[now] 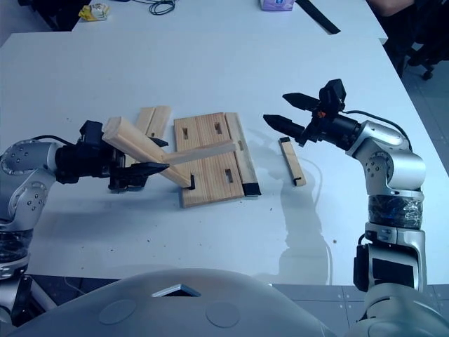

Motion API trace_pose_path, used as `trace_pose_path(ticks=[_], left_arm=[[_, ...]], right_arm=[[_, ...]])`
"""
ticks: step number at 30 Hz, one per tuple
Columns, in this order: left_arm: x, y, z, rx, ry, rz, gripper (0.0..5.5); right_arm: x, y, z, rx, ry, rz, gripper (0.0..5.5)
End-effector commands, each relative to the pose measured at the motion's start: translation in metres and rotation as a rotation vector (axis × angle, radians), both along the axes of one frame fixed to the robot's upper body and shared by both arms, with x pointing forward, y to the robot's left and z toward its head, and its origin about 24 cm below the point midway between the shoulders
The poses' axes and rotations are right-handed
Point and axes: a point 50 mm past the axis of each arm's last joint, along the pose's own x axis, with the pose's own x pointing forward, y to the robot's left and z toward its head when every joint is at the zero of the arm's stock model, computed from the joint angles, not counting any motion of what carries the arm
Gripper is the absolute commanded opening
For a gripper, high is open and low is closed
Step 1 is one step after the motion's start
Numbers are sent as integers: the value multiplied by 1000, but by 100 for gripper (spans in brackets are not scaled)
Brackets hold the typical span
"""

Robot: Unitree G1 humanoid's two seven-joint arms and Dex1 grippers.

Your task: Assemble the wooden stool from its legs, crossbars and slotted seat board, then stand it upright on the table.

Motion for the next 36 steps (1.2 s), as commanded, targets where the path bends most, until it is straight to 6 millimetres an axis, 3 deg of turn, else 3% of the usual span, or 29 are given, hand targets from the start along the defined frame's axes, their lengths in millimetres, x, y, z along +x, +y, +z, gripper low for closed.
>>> trace_pose_path(ticks=[1,14,22,26,33,36], left_arm=[[-9,3,-14,97,72,30,206],[-30,3,-30,126,185,99,206],[11,41,-21,289,97,120,206],[24,47,-19,349,44,127,206],[-7,24,-33,341,90,100,206],[-11,24,-39,322,136,103,206]], right_arm=[[-12,4,0,43,-4,-44,509],[-42,14,-14,107,32,-182,509],[-51,19,-22,138,43,-261,509],[-57,21,-28,157,60,-295,509],[-59,25,-31,180,71,-303,509],[-59,25,-33,182,81,-306,509]])
